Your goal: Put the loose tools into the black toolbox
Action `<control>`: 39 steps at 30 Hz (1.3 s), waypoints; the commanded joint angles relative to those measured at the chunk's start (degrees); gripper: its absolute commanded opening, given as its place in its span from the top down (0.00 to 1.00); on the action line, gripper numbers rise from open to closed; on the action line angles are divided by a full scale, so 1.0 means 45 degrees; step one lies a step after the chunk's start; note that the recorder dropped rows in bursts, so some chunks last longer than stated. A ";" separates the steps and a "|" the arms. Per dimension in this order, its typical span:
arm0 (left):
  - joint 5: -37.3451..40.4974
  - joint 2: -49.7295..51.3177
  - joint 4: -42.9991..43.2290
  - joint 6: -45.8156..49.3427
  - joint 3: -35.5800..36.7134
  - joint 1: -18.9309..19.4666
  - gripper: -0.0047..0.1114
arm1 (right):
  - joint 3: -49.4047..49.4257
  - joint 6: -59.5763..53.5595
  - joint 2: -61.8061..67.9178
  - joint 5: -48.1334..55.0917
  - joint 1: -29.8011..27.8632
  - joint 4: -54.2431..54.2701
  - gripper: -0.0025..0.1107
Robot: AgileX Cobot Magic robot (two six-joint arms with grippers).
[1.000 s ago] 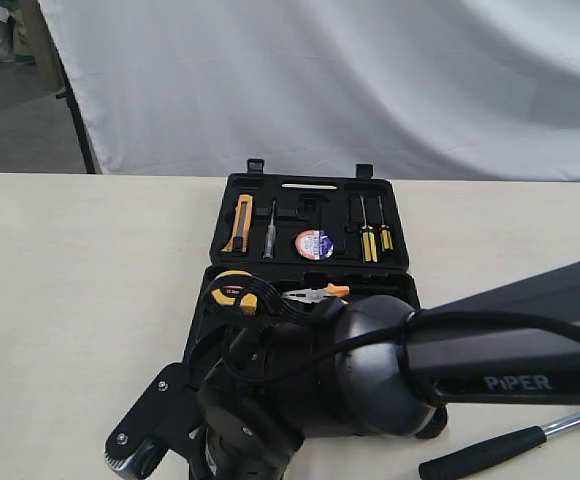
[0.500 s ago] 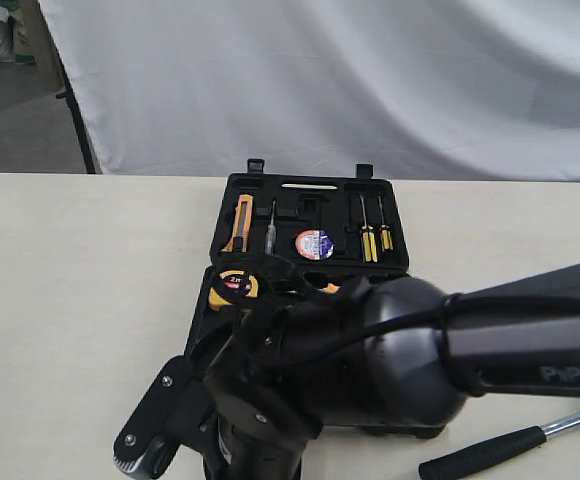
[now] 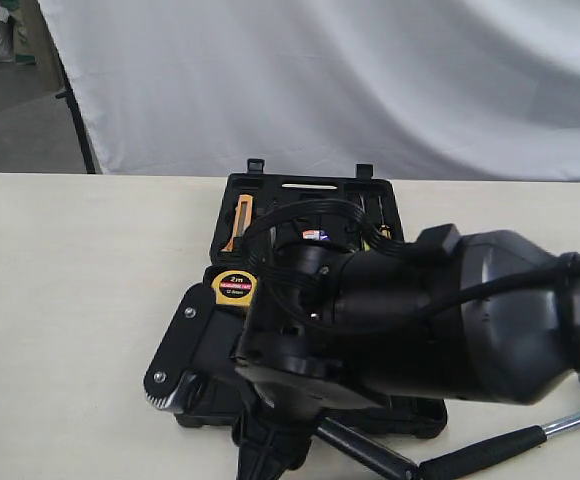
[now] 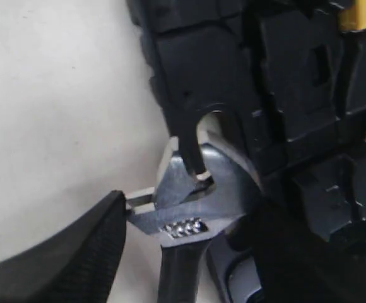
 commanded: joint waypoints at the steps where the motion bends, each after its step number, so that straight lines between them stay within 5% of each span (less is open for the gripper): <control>1: -0.0092 -0.0041 0.0056 -0.0061 -0.0034 0.0322 0.95 | -0.0103 0.0592 -0.0180 0.0197 -0.0680 -0.1133 0.98; 11: -0.0092 -0.0041 0.0056 -0.0061 -0.0034 0.0322 0.95 | -0.1358 -0.0345 -0.0180 -0.0607 -0.2632 -0.1011 0.98; 19: -0.0092 -0.0041 0.0056 -0.0061 -0.0034 0.0322 0.95 | -0.2157 -0.3546 0.1319 -0.1624 -0.2888 -0.0958 0.98; 39: -0.0092 -0.0041 0.0056 -0.0061 -0.0034 0.0322 0.95 | -0.3280 -0.5150 0.4205 -0.3753 -0.3890 -0.1700 0.98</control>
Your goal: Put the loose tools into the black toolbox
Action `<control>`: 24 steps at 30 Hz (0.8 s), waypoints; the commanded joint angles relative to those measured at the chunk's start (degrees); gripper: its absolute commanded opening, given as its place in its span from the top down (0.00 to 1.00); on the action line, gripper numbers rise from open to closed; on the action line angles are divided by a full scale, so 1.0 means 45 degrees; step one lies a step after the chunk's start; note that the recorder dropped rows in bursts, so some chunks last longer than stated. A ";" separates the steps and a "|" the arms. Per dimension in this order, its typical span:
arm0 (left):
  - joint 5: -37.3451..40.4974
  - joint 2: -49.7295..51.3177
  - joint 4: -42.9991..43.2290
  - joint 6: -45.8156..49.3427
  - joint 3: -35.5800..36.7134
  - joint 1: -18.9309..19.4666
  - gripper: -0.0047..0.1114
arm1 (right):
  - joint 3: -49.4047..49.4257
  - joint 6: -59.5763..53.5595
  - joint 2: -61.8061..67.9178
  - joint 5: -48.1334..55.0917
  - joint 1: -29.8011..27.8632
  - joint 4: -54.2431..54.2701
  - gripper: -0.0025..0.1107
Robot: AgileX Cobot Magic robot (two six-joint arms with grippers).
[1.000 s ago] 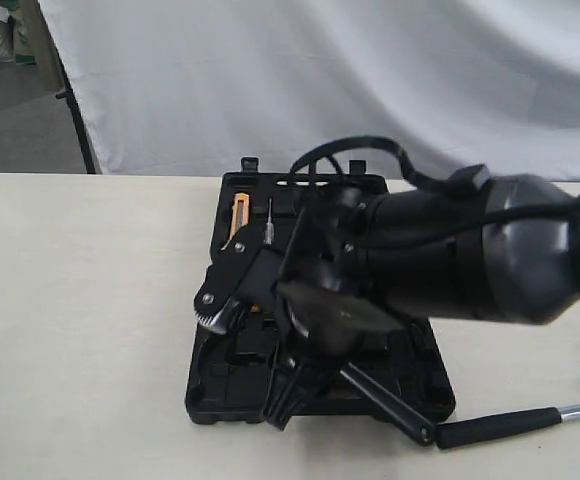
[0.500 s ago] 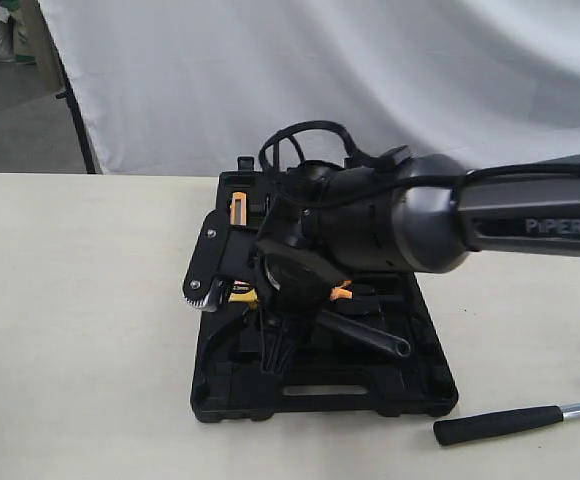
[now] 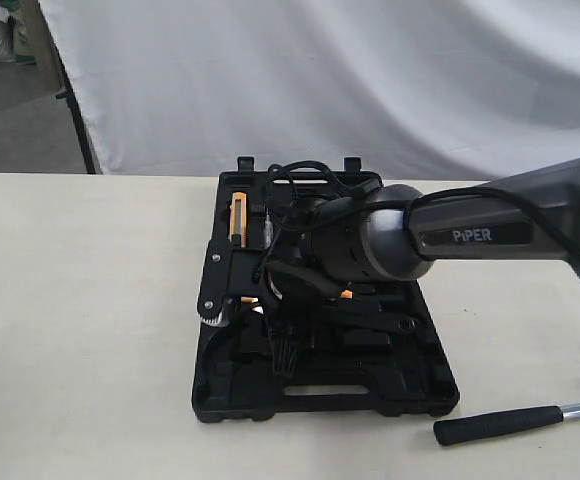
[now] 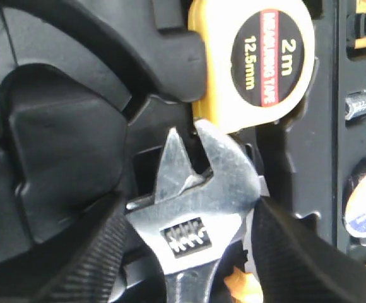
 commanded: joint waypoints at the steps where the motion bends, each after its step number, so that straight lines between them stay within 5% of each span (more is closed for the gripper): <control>1: -0.0092 -0.0041 0.0056 -0.0061 -0.0034 0.0322 0.95 | -0.0085 -0.0139 -0.0003 -0.0238 -0.0139 -0.0121 0.98; 24: -0.0092 -0.0041 0.0056 -0.0061 -0.0034 0.0322 0.95 | -0.0085 0.0114 0.0642 -0.0375 -0.0139 -0.0123 0.98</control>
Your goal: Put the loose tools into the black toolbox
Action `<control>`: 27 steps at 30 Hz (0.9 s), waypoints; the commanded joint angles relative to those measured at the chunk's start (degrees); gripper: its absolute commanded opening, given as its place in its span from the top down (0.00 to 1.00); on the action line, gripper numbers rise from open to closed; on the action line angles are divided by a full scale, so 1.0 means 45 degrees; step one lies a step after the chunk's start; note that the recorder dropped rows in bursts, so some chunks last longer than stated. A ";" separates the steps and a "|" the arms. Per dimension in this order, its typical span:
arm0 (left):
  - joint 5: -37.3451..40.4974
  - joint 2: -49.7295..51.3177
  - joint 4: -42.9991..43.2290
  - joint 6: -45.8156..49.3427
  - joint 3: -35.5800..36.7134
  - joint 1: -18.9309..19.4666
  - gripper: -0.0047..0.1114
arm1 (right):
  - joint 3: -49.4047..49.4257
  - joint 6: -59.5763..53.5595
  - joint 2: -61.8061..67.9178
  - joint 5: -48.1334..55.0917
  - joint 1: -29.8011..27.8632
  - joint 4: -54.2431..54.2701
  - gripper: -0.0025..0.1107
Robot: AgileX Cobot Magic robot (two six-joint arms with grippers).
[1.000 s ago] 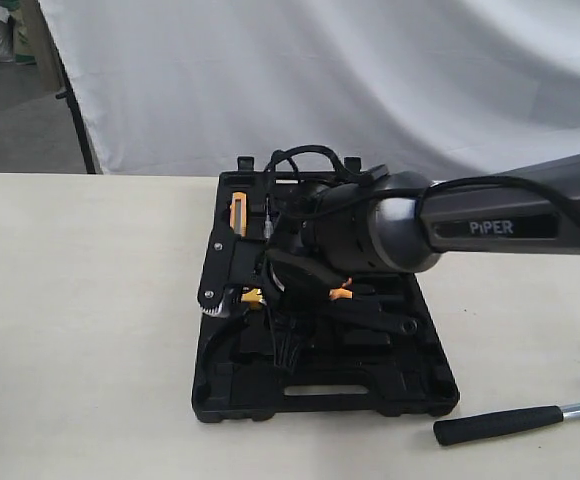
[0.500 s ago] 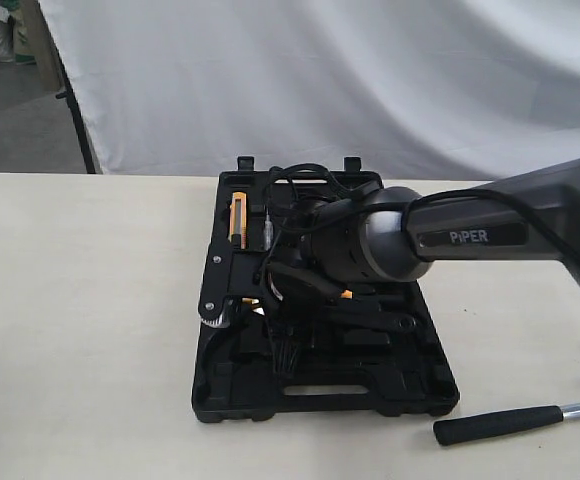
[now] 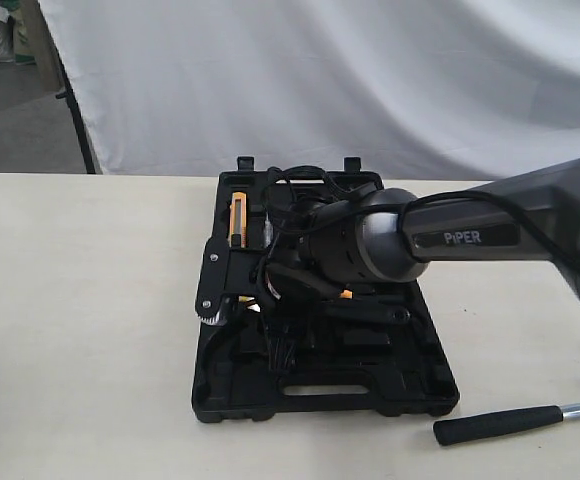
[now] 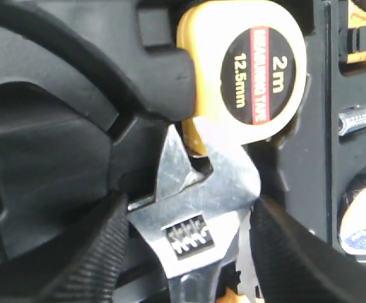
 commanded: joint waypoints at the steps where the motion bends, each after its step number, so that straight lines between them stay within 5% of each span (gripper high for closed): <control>1: -0.0092 -0.0041 0.0056 -0.0061 -0.0034 0.0322 0.95 | 0.0048 0.0012 0.0279 0.0155 -0.0059 0.0092 0.98; 27: -0.0092 -0.0041 0.0056 -0.0061 -0.0034 0.0322 0.95 | 0.0048 0.0138 0.0257 0.0398 -0.0059 0.0044 0.98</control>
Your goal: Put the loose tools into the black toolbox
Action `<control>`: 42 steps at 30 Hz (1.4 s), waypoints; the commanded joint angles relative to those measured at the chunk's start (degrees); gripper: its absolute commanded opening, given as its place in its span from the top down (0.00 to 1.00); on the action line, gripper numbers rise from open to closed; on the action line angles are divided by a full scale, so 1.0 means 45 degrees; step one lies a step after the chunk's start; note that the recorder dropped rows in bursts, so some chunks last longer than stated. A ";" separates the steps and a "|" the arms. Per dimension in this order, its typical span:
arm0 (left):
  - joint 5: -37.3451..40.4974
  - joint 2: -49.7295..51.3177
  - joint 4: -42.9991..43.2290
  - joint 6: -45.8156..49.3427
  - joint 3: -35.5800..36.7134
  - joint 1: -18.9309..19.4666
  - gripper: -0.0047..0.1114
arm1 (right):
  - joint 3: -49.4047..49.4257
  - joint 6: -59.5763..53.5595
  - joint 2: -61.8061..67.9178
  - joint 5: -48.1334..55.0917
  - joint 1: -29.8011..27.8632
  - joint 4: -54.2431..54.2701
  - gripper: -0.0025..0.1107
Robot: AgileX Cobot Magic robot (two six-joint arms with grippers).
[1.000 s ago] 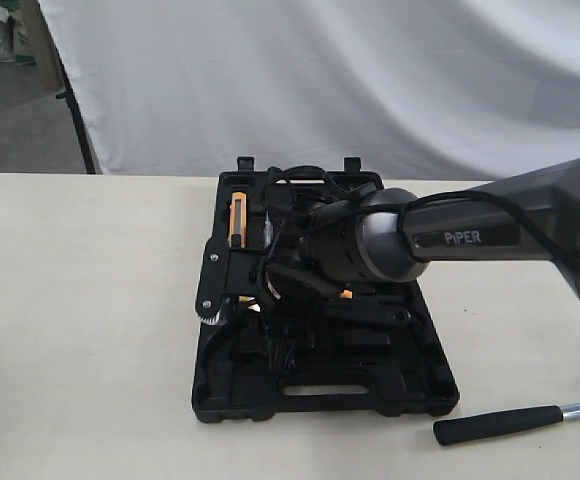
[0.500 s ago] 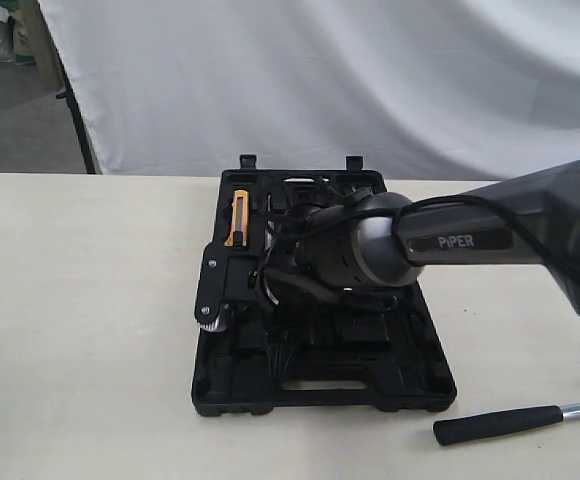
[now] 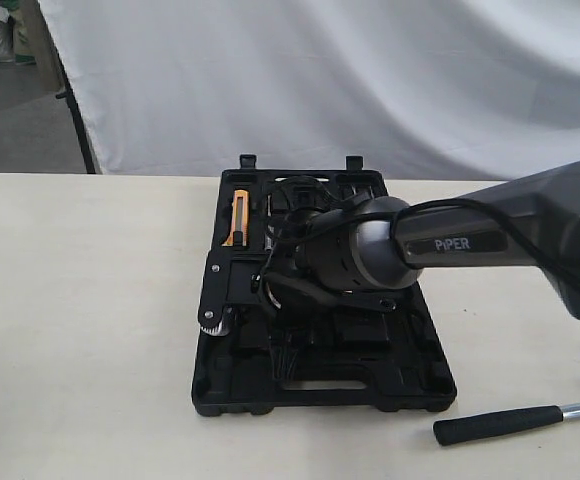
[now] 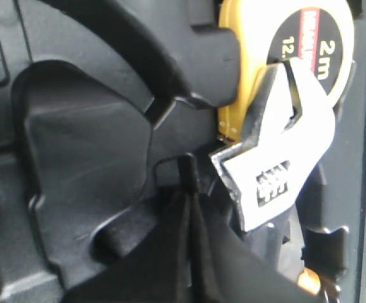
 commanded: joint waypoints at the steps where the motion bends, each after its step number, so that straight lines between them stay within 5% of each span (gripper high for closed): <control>1: -0.0092 -0.0041 0.0056 -0.0061 -0.0034 0.0322 0.95 | 0.0039 0.0089 0.0020 0.0157 -0.0083 0.0095 0.98; 7: -0.0092 -0.0041 0.0056 -0.0061 -0.0034 0.0322 0.95 | 0.0039 0.0381 0.0020 0.0211 -0.0083 0.0095 0.94; 13: -0.0092 -0.0041 0.0056 -0.0061 -0.0034 0.0322 0.95 | 0.0039 0.0245 -0.0004 0.0301 -0.0083 0.0023 0.54; 17: -0.0092 -0.0041 0.0056 -0.0061 -0.0034 0.0322 0.95 | 0.0039 0.0329 -0.0460 0.0778 -0.0083 -0.0067 0.43; 24: -0.0092 -0.0041 0.0056 -0.0061 -0.0034 0.0322 0.95 | -0.0905 0.0000 -0.2182 0.0073 -0.1235 0.0946 0.46; 28: -0.0092 -0.0041 0.0056 -0.0061 -0.0034 0.0322 0.95 | -0.3197 -0.3209 -0.1460 0.0476 -0.2888 0.5642 0.68; 33: -0.0092 -0.0041 0.0056 -0.0061 -0.0034 0.0322 0.95 | -0.6932 -1.0273 0.0847 0.7397 -0.4556 1.4255 0.98; 42: -0.0092 -0.0041 0.0056 -0.0061 -0.0034 0.0322 0.95 | -0.7944 -0.9197 0.1777 0.7210 -0.4605 1.4641 0.97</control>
